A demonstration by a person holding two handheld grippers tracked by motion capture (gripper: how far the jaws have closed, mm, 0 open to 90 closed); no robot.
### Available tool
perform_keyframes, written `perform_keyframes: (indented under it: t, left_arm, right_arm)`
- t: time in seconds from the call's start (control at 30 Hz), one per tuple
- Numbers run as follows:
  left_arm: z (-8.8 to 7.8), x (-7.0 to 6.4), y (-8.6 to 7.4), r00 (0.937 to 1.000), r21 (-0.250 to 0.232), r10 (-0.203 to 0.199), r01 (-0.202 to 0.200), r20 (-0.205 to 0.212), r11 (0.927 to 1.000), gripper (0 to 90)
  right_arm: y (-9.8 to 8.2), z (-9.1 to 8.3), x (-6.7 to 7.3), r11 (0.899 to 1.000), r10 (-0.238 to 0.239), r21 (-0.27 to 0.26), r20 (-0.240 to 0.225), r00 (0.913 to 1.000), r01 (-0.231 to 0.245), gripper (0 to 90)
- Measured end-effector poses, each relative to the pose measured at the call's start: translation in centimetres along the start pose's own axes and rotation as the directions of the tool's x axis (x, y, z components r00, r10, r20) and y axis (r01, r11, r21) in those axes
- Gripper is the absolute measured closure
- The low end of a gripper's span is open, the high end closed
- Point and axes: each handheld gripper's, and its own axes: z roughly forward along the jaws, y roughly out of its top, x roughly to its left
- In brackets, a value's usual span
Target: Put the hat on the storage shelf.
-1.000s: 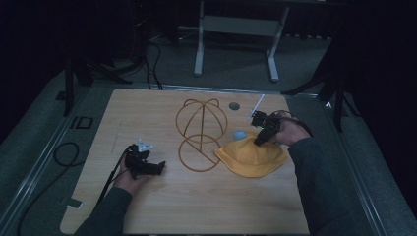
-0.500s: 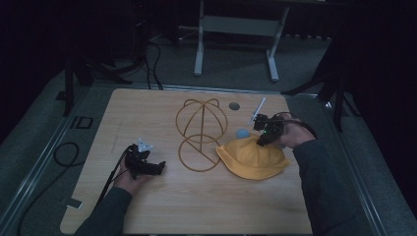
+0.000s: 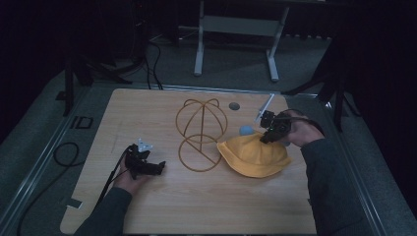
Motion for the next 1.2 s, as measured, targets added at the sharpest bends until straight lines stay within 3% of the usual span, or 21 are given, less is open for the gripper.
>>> perform_keyframes:
  t: [0.77, 1.03, 1.2]
  left_arm:
    - [0.0, 0.0, 0.0, 1.0, 0.003, 0.0, 0.0, 0.001, 1.0, 0.1]
    - [0.0, 0.0, 0.0, 1.0, 0.003, 0.0, 0.0, 0.001, 1.0, 0.1]
    - [0.0, 0.0, 0.0, 1.0, 0.003, 0.0, 0.0, 0.001, 1.0, 0.1]
  right_arm:
    - [-2.1, -3.6, -1.0, 0.992, 0.036, -0.125, 0.042, 0.9985, -0.03, 83.6]
    - [-3.3, -4.6, -1.7, 0.984, 0.062, -0.168, 0.046, 0.997, -0.054, 83.7]
    - [-4.1, -5.3, -2.0, 0.974, 0.081, -0.216, 0.043, 0.9958, -0.07, 83.8]
